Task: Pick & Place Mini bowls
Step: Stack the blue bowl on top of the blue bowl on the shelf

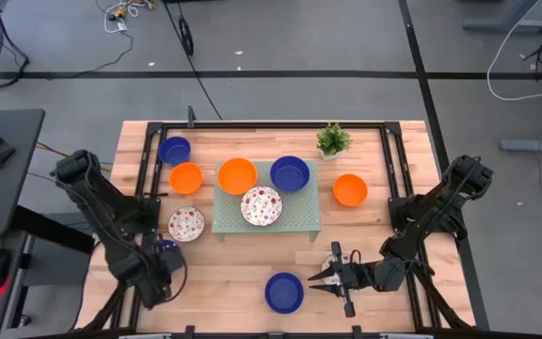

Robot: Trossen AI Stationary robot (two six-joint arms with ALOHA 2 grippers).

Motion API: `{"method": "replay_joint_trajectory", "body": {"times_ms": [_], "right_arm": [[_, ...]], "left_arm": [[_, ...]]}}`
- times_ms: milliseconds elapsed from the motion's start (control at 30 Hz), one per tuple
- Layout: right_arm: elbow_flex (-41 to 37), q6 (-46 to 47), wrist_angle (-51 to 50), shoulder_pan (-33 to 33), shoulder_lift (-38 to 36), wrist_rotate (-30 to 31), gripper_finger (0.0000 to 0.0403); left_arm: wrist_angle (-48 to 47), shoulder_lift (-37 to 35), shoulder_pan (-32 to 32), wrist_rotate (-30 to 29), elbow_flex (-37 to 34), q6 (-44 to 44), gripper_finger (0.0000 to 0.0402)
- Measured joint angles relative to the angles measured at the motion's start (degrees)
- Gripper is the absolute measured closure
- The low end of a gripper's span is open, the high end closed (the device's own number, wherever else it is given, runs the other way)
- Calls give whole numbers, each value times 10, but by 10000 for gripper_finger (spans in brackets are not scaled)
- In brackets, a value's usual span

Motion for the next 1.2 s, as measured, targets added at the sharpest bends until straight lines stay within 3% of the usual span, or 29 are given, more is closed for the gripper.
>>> {"method": "replay_joint_trajectory", "body": {"times_ms": [233,767,1000,1200], "right_arm": [[0,-3,0,-6,0,0,321],[0,-1,0,-6,0,0,321],[0,-1,0,-6,0,0,321],[0,-1,0,-6,0,0,321]], "left_arm": [[98,0,24,34,-65,-3,216],[105,1,33,5,-67,-2,338],[115,1,33,20,-67,21,390],[135,1,33,45,-67,28,394]]}}
